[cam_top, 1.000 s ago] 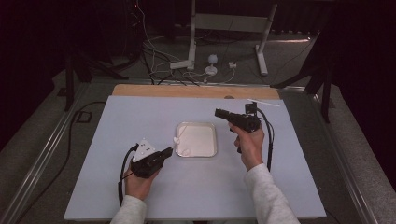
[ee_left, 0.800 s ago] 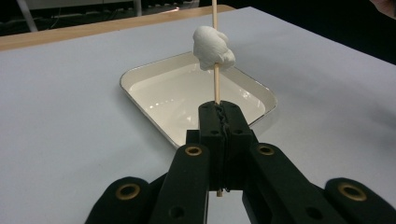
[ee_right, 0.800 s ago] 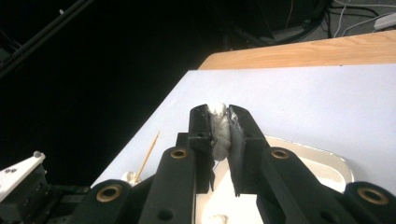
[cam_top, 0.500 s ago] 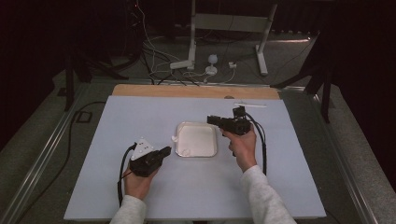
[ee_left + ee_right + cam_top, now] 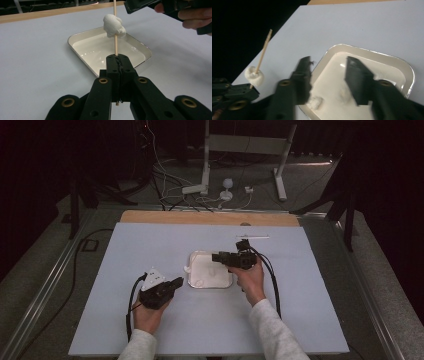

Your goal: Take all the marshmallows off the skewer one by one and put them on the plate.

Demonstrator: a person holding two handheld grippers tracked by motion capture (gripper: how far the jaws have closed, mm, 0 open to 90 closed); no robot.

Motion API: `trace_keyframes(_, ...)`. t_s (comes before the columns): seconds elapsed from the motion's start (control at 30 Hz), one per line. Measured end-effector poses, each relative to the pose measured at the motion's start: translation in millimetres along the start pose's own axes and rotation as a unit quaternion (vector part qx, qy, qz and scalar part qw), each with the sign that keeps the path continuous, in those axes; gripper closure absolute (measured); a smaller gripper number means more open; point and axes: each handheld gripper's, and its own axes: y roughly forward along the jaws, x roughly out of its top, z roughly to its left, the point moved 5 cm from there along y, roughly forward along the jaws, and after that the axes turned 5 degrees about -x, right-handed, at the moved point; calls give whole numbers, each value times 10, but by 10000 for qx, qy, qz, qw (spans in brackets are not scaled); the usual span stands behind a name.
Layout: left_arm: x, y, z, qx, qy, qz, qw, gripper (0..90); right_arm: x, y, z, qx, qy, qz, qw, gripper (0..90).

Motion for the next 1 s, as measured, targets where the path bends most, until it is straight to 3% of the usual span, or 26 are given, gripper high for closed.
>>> trace_keyframes(0.07, 2, -1, 1, 13, -11, -5, 10000, 900, -10, 6, -10, -62, -32, 15, 10000, 416)
trace_keyframes(0.17, 3, 0, 4, 16, -21, -11, 10000, 900, -16, -7, 7, 116, 30, 17, 9999, 361)
trace_keyframes(0.3, 5, 5, 1, 18, -30, -24, 10000, 900, -22, -25, 57, 186, -38, 7, 9998, 296)
trace_keyframes(0.47, 9, 10, -6, -1, -38, -40, 10000, 900, -54, -33, 144, 384, -53, 38, 9992, 267)
trace_keyframes(0.73, 21, 10, -20, -32, -59, -78, 9999, 900, -153, 9, 378, 745, -284, 102, 9968, 265)
trace_keyframes(1.0, 44, 23, -51, -74, -30, -93, 9999, 900, -217, 79, 580, 1023, -507, 107, 9934, 328)
